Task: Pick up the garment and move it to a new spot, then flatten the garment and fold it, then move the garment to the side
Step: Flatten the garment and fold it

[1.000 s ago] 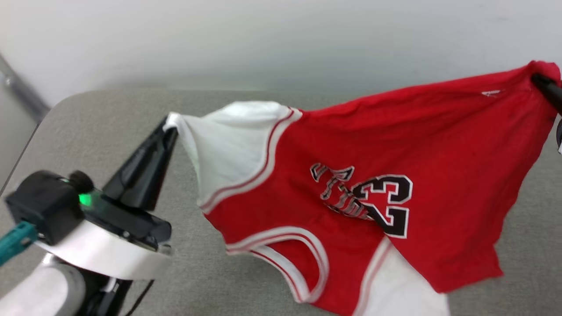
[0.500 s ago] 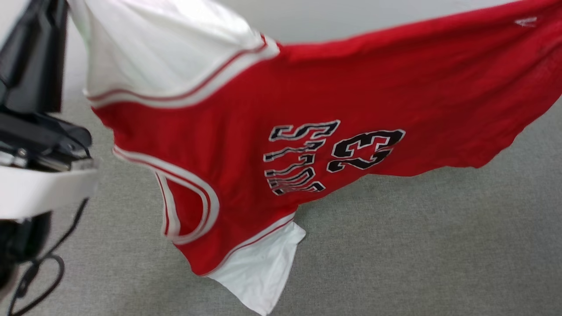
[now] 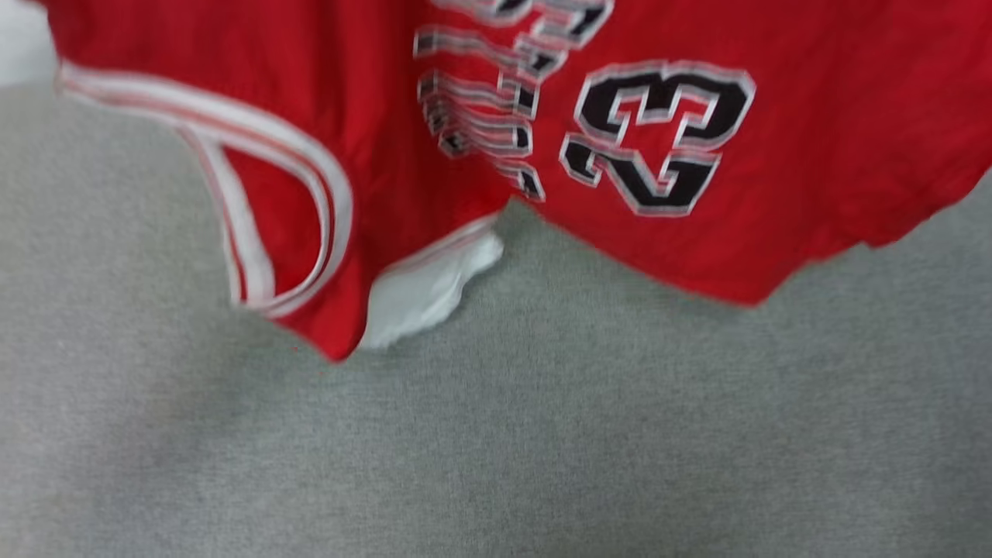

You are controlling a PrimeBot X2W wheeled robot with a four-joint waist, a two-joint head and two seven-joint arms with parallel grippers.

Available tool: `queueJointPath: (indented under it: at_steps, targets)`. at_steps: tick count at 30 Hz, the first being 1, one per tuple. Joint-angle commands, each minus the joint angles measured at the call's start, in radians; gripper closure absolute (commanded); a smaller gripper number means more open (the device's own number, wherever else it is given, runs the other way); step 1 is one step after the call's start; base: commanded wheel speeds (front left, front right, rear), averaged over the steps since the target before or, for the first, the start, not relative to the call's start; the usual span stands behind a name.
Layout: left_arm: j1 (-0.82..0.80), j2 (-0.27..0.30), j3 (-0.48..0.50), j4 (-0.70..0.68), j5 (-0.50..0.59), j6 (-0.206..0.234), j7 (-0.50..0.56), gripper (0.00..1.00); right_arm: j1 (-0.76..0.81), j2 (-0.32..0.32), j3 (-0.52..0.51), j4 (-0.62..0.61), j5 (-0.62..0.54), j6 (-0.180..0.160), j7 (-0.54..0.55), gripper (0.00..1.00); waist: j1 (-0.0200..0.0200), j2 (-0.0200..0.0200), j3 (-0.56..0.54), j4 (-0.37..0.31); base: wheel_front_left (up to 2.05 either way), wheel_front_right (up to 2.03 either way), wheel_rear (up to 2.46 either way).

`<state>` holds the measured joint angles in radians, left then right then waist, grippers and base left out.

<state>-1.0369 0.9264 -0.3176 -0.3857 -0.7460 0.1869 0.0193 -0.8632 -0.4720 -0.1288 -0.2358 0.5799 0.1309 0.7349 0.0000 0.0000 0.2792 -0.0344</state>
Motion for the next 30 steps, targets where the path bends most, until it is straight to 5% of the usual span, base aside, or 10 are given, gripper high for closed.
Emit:
queueJointPath:
  at_steps: [1, 19, 30]
  targets:
    - [-0.070, -0.006, -0.011, 0.030, 0.018, -0.022, 0.017, 1.00, -0.052, -0.010, -0.004, 0.015, -0.007, 0.000, -0.007, 1.00, 0.0000, 0.0000, 0.087, 0.008, 0.00, 0.00, 0.00]
    - [-0.858, -0.249, -0.183, 0.705, 0.198, -0.262, 0.001, 1.00, -0.678, -0.022, 0.147, 0.462, -0.188, 0.000, -0.207, 1.00, 0.0000, 0.0000, 0.397, 0.031, 0.00, 0.00, 0.00]
    - [-0.894, -0.377, -0.260, 1.049, 0.214, -0.304, -0.196, 1.00, -0.731, 0.014, 0.224, 0.742, -0.221, 0.000, -0.407, 1.00, 0.0000, 0.0000, 0.448, 0.060, 0.00, 0.00, 0.00]
